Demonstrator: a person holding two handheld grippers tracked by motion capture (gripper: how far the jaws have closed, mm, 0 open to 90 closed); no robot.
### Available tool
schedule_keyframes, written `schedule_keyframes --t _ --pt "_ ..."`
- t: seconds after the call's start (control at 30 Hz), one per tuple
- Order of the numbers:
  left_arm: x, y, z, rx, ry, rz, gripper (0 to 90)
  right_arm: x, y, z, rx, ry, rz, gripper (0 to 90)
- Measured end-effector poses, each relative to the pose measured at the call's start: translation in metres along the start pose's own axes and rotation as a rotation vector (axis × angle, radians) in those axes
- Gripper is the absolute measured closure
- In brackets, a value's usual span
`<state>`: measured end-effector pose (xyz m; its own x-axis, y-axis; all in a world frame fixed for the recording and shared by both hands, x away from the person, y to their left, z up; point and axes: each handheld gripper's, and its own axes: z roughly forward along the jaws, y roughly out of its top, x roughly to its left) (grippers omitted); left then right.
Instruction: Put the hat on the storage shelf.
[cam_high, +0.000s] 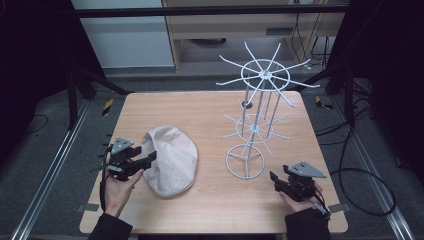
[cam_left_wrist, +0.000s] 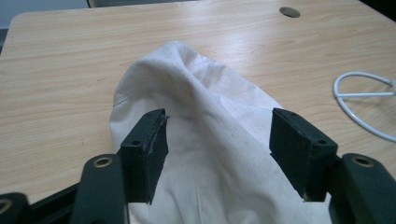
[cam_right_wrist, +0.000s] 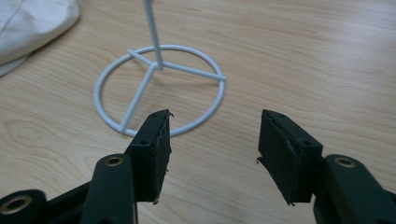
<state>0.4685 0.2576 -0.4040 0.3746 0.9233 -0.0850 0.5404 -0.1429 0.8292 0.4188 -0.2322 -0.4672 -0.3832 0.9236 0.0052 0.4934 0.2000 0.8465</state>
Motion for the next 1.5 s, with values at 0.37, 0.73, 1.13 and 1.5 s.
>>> schedule_keyframes --t 0.37,0.73,1.13,1.5 --pt "0.000 0.005 0.031 0.066 0.065 -0.010 36.4 -0.022 -0.008 -0.002 0.002 -0.057 0.026 40.2" --pt "0.003 0.002 0.055 0.133 0.095 -0.037 47.9 -0.026 -0.010 0.002 0.020 -0.068 0.036 40.0" --pt "0.005 0.001 0.063 0.160 0.098 -0.090 71.9 -0.027 -0.011 0.005 0.034 -0.070 0.032 40.0" --pt "0.004 0.004 0.049 0.126 0.084 -0.096 87.7 -0.028 -0.013 0.006 0.044 -0.067 0.042 40.0"
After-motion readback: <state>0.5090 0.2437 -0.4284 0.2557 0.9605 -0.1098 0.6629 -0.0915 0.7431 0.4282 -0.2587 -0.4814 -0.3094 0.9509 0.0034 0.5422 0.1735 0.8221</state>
